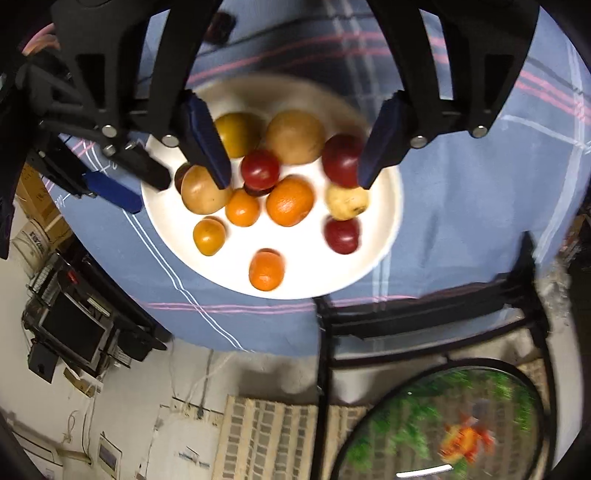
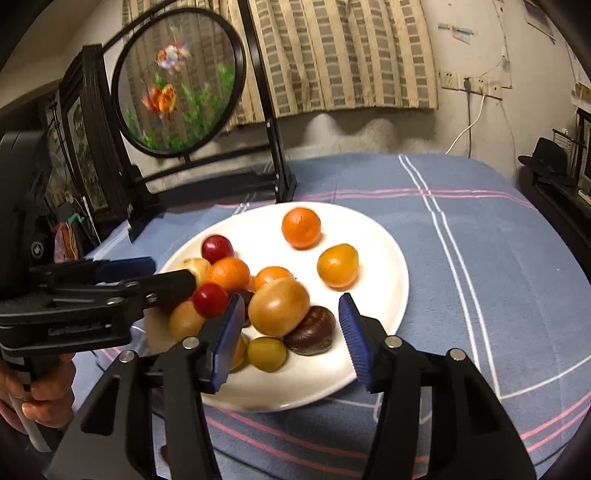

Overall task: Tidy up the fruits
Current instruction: 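Carry both fruits onto the white plate and open both tools, then return both tools to the fruit cluster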

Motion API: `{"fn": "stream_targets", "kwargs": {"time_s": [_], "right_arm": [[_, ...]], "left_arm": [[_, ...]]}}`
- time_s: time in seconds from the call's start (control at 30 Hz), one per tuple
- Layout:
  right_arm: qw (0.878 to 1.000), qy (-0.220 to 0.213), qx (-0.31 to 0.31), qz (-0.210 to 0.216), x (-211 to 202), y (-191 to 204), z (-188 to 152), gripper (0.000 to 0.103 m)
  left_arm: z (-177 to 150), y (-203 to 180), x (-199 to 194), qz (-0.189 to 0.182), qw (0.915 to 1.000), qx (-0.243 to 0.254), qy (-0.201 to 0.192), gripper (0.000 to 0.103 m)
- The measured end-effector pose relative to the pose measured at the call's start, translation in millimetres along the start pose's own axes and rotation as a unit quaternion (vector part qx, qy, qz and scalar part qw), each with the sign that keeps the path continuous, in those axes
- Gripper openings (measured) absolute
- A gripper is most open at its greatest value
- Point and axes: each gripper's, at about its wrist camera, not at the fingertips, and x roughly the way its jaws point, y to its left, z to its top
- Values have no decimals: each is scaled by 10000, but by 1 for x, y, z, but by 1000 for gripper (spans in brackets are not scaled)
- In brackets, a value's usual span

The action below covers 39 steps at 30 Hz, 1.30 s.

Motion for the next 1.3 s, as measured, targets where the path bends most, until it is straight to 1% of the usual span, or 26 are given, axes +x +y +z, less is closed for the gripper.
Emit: {"fn": "stream_targets", "kwargs": {"time_s": [0.07, 0.1, 0.23, 0.3, 0.47, 0.57, 0.63, 0.7, 0.77, 0.87, 0.93, 1.03, 1.3], "right_arm": [[10000, -79, -1, 39, -13, 4, -2, 54], [9999, -106, -19, 44, -19, 6, -4, 54], [9997, -106, -204, 130, -44, 23, -20, 54], [9993, -86, -332, 140, -54, 35, -32, 54], [9961, 31, -871, 98, -73, 68, -65, 57], [9922, 202, -1192, 304, -81, 85, -83, 58], [9882, 356, -1426, 424, -84, 96, -93, 58], [9842, 465, -1621, 535, -87, 105, -100, 58], [9793, 657, -1726, 827, -88, 114, -106, 58], [9727, 857, -1846, 1119, -90, 124, -113, 58], [9699, 925, -1927, 1166, -90, 130, -117, 58], [9668, 1034, -2012, 1186, -86, 135, -123, 58], [9647, 1226, -2047, 1110, -76, 137, -130, 57]], "left_arm": [[-9, 3, -21, 240, 9996, 37, -139, 85], [-16, 6, -32, 356, 9991, 22, -208, 86], [-43, 17, -64, 495, 9981, -152, -325, 88], [-60, 24, -77, 635, 9973, -241, -286, 90], [-97, 40, -94, 832, 9953, -437, -231, 95], [-120, 55, -100, 713, 9955, -579, -228, 95], [-132, 65, -102, 782, 9949, -635, -32, 95], [-140, 70, -106, 779, 9950, -632, -23, 95], [-147, 75, -111, 880, 9943, -604, -40, 95], [-156, 81, -119, 1016, 9931, -564, -140, 95], [-162, 84, -120, 1034, 9931, -553, -98, 95], [-170, 86, -117, 946, 9940, -549, 47, 95], [-172, 77, -118, 866, 9953, -417, 68, 95]]}}
